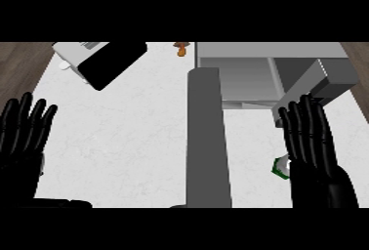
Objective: Pick up the milk, place it into the microwave and close the microwave
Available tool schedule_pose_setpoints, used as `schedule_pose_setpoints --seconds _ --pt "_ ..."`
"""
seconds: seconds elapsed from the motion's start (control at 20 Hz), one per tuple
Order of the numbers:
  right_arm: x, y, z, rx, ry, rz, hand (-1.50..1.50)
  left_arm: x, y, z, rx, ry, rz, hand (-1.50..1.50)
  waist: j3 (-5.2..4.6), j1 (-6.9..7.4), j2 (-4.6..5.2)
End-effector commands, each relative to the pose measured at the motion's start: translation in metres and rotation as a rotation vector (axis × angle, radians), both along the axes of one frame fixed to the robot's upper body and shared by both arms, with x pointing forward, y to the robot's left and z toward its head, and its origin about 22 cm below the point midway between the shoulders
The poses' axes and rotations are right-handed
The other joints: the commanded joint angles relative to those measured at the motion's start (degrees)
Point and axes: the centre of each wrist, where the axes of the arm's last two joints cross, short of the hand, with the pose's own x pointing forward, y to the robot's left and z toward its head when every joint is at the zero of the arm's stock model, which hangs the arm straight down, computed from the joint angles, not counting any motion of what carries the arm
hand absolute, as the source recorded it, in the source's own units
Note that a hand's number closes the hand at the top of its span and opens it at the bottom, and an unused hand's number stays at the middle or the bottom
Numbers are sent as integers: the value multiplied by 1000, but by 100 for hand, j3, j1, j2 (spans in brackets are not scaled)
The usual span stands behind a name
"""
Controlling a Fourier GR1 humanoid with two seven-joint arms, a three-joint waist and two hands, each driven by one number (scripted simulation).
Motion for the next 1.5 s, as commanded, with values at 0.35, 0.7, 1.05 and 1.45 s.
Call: schedule_pose_setpoints --seconds 0.35,0.7,1.05,1.45 --pt "-14 -22 -28 -61 29 -211 -150 -29 15 -3 -9 8 2 -150 2 -18 0" --pt "-1 -31 -57 -32 95 -266 -150 -37 35 -37 3 17 -10 -150 0 -12 4" --pt "8 -66 -104 -19 161 -325 -150 -59 31 -26 -22 10 -8 -150 3 2 2" --pt "5 -88 -153 -53 180 -414 -150 -51 35 -13 7 13 0 -150 3 -12 5"
